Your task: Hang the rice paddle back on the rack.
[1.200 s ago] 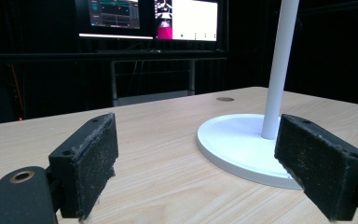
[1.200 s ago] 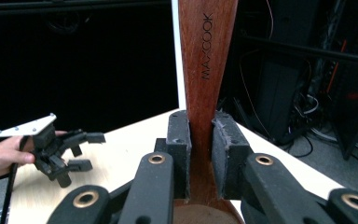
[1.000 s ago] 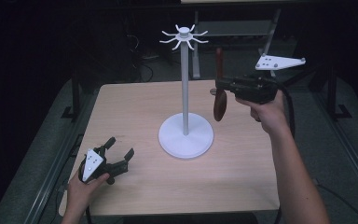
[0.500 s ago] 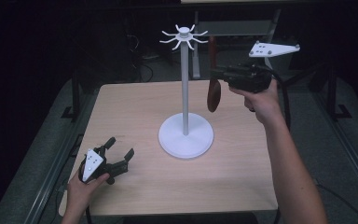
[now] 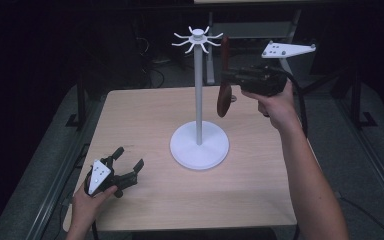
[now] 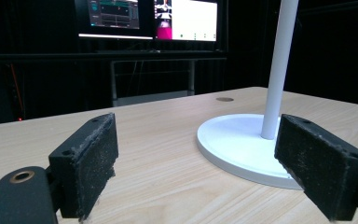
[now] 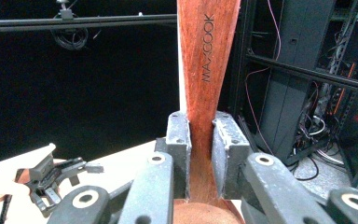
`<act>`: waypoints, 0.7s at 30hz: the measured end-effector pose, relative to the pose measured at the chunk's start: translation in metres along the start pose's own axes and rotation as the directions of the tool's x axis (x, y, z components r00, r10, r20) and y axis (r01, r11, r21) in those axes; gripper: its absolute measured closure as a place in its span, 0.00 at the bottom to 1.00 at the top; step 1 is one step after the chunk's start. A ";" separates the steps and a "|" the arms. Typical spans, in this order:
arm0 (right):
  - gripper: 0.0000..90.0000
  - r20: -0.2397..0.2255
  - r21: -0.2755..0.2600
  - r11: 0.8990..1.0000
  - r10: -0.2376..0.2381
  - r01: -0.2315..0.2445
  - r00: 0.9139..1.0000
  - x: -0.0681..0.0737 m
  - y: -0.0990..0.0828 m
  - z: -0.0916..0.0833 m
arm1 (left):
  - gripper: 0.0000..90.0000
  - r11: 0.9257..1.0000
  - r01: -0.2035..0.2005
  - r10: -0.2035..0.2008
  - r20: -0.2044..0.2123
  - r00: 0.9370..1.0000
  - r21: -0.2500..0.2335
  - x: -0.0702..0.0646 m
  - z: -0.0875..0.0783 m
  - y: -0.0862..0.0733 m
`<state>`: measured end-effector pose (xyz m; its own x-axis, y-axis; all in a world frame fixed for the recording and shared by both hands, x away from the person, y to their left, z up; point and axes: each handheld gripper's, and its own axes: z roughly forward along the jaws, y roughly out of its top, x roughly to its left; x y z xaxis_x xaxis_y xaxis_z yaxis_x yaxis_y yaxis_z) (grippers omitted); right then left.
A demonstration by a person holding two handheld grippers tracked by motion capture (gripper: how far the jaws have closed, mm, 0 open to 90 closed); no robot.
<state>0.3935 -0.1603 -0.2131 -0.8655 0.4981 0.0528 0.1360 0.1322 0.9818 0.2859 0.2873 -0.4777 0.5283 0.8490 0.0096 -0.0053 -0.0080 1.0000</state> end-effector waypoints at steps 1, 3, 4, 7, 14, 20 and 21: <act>0.87 0.002 0.006 1.000 -0.002 0.002 1.000 0.001 0.001 0.001 | 0.14 1.000 0.000 0.000 0.000 1.000 0.000 0.000 0.000 0.000; 0.87 0.007 0.014 1.000 -0.008 0.008 1.000 0.001 0.002 0.004 | 0.14 1.000 -0.001 0.001 0.000 1.000 0.000 0.000 0.000 0.000; 0.87 0.007 0.019 1.000 -0.009 0.009 1.000 0.002 0.002 0.006 | 0.14 1.000 0.000 0.000 0.000 1.000 -0.001 0.000 0.000 0.000; 0.86 0.017 0.033 0.999 -0.020 0.019 1.000 0.003 0.002 0.011 | 0.14 1.000 0.000 0.000 0.000 1.000 0.001 0.000 0.000 0.000; 0.81 0.012 0.036 0.999 -0.019 0.018 1.000 0.005 0.002 0.012 | 0.14 1.000 0.006 -0.006 0.001 1.000 -0.005 0.000 0.001 0.000; 0.76 0.024 0.041 0.999 -0.005 0.004 1.000 0.004 0.000 0.004 | 0.14 1.000 0.006 -0.006 0.001 1.000 -0.001 0.000 0.000 0.000; 0.75 0.027 0.044 0.999 -0.004 0.003 1.000 0.003 -0.001 0.002 | 0.14 1.000 0.007 -0.007 0.001 1.000 0.000 0.000 0.001 0.000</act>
<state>0.3914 -0.1573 -0.2142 -0.8530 0.5201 0.0439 0.1545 0.1713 0.9730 0.2866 0.2872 -0.4777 0.5294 0.8484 0.0030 -0.0014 -0.0027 1.0000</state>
